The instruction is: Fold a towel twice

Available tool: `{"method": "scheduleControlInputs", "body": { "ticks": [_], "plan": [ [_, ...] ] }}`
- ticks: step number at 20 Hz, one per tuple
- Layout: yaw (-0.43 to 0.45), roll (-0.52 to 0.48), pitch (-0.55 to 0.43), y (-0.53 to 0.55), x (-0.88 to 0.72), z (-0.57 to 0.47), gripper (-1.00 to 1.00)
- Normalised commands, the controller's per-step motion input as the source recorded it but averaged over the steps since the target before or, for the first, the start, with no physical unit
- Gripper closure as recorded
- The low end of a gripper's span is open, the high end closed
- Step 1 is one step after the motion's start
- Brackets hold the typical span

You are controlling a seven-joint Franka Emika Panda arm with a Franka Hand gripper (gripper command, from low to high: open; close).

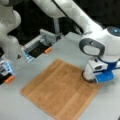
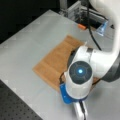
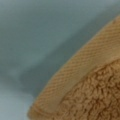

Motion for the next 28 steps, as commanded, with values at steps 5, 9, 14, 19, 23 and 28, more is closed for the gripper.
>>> {"method": "scheduleControlInputs", "body": {
  "ticks": [5, 9, 14, 19, 23, 28],
  "plan": [
    [-0.082, -0.081, 0.027, 0.1, -0.02, -0.08, -1.0],
    [-0.077, -0.062, 0.001, 0.01, -0.04, -0.07, -1.0],
    [-0.06, -0.057, -0.006, -0.03, -0.09, -0.07, -1.0],
    [-0.065, -0.048, -0.026, -0.04, -0.15, -0.09, -1.0],
    [-0.077, -0.046, -0.064, -0.04, -0.14, -0.09, -1.0],
    [-0.064, -0.039, -0.101, -0.05, -0.16, -0.12, 1.0]
  ]
}}
